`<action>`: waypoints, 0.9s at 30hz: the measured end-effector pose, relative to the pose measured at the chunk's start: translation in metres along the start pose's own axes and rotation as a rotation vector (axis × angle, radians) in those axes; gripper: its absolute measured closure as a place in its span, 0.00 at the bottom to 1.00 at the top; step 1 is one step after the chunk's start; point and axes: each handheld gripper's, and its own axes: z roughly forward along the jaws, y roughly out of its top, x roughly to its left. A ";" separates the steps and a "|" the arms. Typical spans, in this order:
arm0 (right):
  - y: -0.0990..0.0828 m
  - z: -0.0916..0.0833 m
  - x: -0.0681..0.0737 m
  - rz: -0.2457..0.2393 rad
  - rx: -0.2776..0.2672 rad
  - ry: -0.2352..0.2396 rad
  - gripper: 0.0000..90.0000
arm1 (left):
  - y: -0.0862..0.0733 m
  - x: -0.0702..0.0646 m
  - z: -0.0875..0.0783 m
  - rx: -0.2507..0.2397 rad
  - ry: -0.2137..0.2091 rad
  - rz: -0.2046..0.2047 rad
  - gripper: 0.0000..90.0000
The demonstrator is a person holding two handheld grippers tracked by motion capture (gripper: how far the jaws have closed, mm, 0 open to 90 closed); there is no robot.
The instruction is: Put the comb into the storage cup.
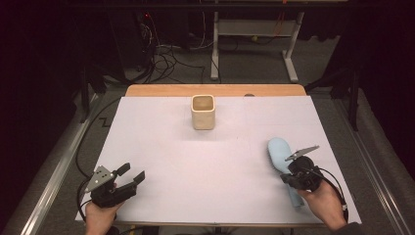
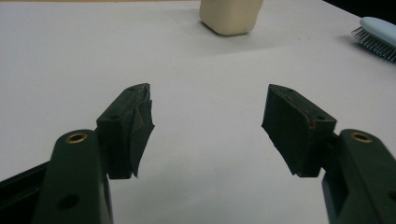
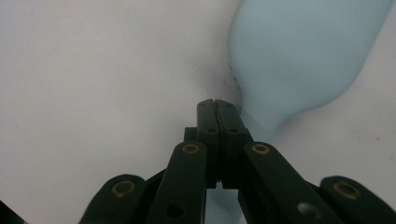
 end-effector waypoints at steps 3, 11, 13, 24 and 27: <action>-0.002 -0.003 -0.004 0.006 -0.002 -0.014 1.00 | 0.000 0.000 0.000 -0.002 0.001 -0.001 0.37; -0.006 -0.007 -0.012 0.041 -0.032 -0.019 1.00 | 0.000 0.000 0.000 -0.002 -0.001 0.002 0.37; -0.007 -0.008 -0.014 0.048 -0.038 -0.020 1.00 | 0.000 0.000 0.000 -0.002 -0.001 0.002 0.38; -0.009 -0.017 -0.010 0.048 -0.101 -0.021 0.91 | 0.000 0.000 0.000 0.000 -0.001 0.002 0.38; -0.010 -0.021 -0.012 0.062 -0.121 -0.028 0.86 | 0.000 -0.001 -0.001 -0.003 0.001 0.005 0.37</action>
